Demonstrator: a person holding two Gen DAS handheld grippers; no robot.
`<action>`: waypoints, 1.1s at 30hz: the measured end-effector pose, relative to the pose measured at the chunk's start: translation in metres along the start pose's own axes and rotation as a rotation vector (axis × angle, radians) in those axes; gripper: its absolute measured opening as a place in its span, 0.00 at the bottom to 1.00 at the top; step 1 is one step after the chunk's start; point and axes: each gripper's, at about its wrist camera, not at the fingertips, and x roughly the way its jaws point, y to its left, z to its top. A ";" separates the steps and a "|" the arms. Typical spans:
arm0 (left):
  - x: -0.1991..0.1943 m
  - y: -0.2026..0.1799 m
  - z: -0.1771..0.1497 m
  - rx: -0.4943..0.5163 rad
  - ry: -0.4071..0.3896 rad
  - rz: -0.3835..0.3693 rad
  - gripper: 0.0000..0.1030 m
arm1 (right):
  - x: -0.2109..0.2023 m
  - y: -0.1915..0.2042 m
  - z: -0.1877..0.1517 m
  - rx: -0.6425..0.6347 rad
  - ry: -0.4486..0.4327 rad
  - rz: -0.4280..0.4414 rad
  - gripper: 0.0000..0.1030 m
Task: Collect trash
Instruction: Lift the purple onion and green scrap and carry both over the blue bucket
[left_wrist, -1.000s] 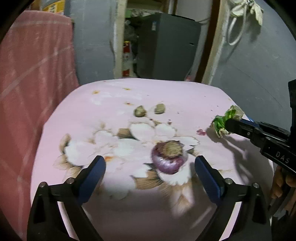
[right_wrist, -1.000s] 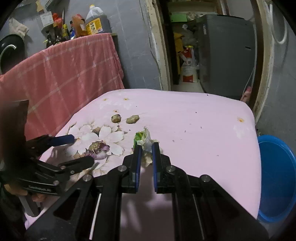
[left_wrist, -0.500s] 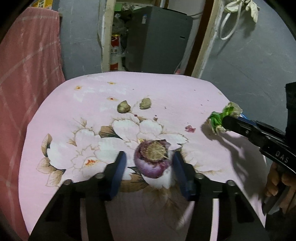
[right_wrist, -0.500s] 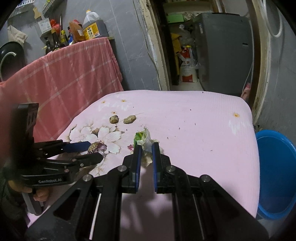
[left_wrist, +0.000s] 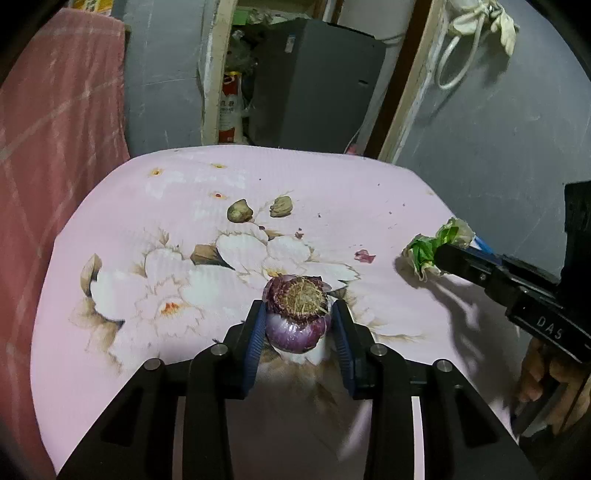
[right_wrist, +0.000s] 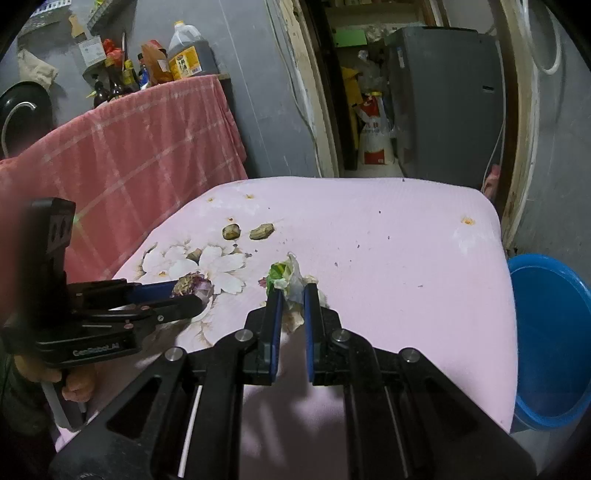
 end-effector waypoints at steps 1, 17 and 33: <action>-0.002 0.000 -0.001 -0.010 -0.006 -0.003 0.30 | -0.001 0.001 -0.001 -0.002 -0.005 0.000 0.11; -0.061 -0.039 0.006 0.009 -0.378 0.019 0.30 | -0.070 0.011 0.004 -0.053 -0.308 -0.019 0.11; -0.100 -0.127 0.036 0.095 -0.653 -0.094 0.30 | -0.174 -0.017 0.013 -0.063 -0.632 -0.173 0.11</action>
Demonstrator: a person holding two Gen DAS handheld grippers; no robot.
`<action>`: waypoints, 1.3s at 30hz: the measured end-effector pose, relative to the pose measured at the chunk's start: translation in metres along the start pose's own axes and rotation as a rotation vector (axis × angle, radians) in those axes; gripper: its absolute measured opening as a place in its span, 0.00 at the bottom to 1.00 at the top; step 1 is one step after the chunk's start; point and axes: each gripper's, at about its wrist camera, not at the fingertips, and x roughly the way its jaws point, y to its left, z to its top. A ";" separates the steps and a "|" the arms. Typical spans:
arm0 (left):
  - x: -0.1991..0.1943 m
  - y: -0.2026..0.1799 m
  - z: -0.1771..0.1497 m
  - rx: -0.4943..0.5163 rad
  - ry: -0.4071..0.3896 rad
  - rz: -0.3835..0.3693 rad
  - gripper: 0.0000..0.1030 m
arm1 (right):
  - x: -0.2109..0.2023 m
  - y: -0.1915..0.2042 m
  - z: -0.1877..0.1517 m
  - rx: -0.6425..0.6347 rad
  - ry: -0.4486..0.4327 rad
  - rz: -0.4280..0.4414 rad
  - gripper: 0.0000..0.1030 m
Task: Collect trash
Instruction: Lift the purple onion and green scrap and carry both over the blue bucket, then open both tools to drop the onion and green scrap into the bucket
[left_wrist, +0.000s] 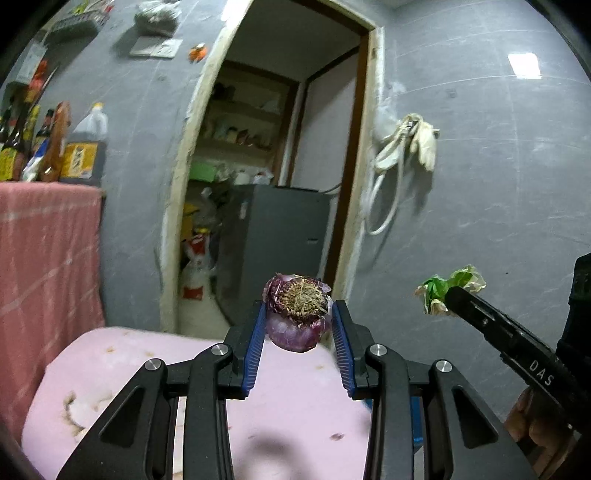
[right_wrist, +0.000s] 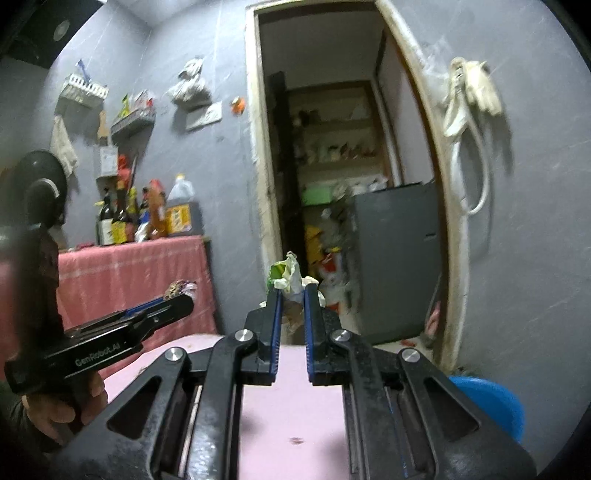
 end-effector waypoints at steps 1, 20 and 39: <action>0.003 -0.008 0.002 0.006 -0.006 -0.013 0.30 | -0.004 -0.005 0.002 -0.002 -0.009 -0.013 0.11; 0.104 -0.111 -0.020 0.056 0.184 -0.190 0.30 | -0.046 -0.122 -0.023 0.089 0.034 -0.276 0.11; 0.203 -0.143 -0.109 0.042 0.595 -0.191 0.31 | -0.021 -0.192 -0.095 0.266 0.276 -0.343 0.13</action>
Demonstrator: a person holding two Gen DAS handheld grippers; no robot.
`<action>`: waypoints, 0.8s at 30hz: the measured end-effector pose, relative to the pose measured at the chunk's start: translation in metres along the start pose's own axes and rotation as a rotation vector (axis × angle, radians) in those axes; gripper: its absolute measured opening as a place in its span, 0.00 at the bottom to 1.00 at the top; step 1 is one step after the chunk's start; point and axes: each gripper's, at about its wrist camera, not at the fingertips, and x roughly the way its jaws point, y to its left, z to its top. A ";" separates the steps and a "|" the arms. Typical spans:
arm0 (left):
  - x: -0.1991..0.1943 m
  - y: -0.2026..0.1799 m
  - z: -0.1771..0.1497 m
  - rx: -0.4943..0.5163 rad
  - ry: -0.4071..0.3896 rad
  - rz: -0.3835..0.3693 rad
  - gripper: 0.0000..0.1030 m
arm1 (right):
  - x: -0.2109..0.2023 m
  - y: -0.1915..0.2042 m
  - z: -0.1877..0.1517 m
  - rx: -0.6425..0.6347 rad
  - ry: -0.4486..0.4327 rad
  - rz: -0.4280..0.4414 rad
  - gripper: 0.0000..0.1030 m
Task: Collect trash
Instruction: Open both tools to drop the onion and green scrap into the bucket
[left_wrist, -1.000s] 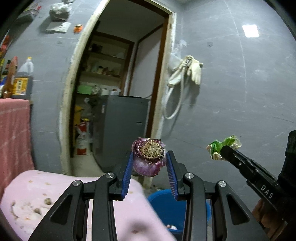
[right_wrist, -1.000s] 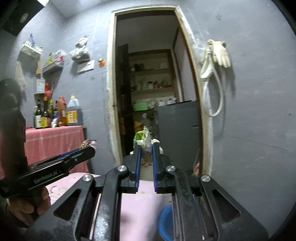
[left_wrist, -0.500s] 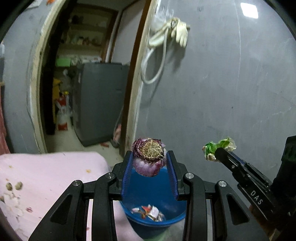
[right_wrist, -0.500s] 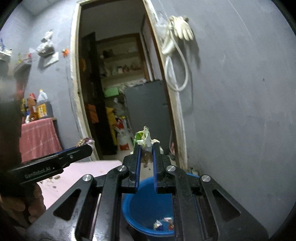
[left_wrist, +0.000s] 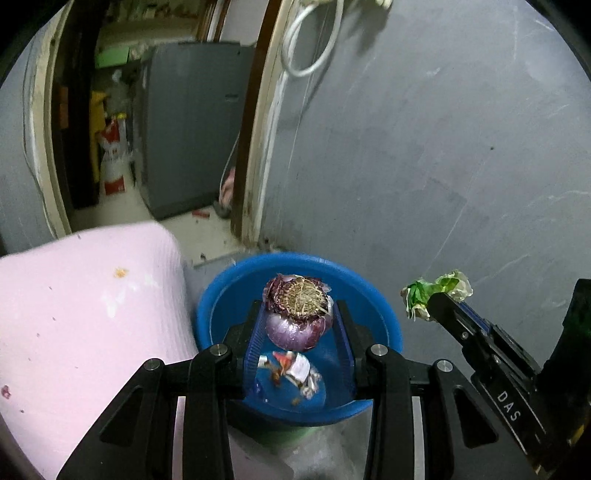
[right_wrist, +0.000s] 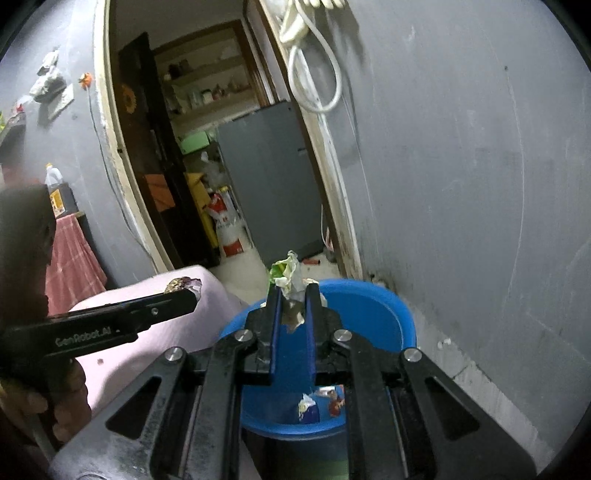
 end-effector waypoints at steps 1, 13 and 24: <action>0.004 0.002 -0.002 -0.007 0.014 -0.002 0.31 | 0.004 -0.002 -0.002 0.008 0.016 0.001 0.13; 0.034 0.022 -0.006 -0.109 0.126 0.000 0.35 | 0.022 -0.018 -0.018 0.075 0.109 -0.012 0.18; 0.019 0.020 -0.005 -0.125 0.086 -0.022 0.51 | 0.008 -0.012 -0.009 0.067 0.055 -0.037 0.40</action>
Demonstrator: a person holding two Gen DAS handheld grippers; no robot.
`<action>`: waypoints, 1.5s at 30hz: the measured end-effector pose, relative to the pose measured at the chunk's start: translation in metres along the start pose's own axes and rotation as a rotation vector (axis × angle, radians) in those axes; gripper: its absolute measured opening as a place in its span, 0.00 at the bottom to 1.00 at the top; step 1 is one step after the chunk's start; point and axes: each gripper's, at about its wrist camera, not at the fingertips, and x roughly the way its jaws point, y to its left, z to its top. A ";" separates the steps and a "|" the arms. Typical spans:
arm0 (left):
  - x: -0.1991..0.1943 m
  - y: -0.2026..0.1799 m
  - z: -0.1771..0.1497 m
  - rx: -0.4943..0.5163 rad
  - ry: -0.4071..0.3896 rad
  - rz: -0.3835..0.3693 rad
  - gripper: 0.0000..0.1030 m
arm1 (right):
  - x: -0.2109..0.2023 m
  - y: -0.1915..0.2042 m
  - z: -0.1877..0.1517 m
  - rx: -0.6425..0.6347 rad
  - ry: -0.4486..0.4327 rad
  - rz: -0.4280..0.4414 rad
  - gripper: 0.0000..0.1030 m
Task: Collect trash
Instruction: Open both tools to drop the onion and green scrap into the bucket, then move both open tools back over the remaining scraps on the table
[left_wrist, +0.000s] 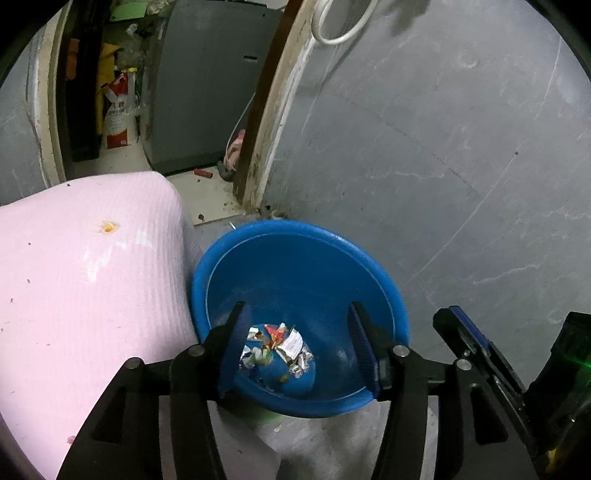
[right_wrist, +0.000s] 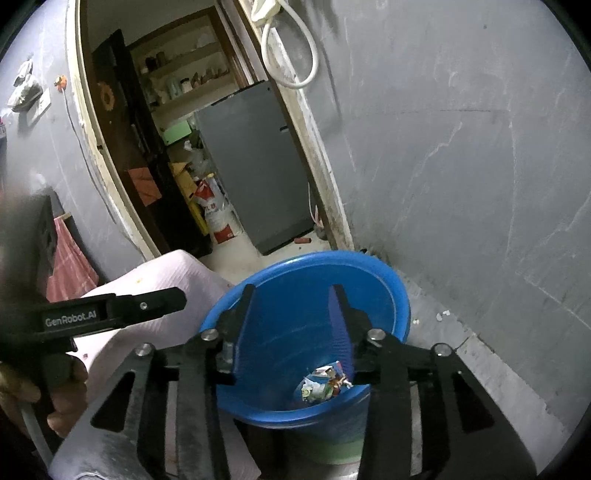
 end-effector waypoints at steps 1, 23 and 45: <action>-0.003 0.000 0.000 -0.001 -0.011 -0.002 0.54 | -0.003 0.001 0.002 -0.003 -0.009 -0.004 0.43; -0.182 0.048 0.010 0.010 -0.440 0.149 0.98 | -0.078 0.089 0.052 -0.127 -0.229 0.049 1.00; -0.337 0.136 -0.041 -0.041 -0.644 0.426 0.98 | -0.099 0.246 0.044 -0.279 -0.291 0.297 1.00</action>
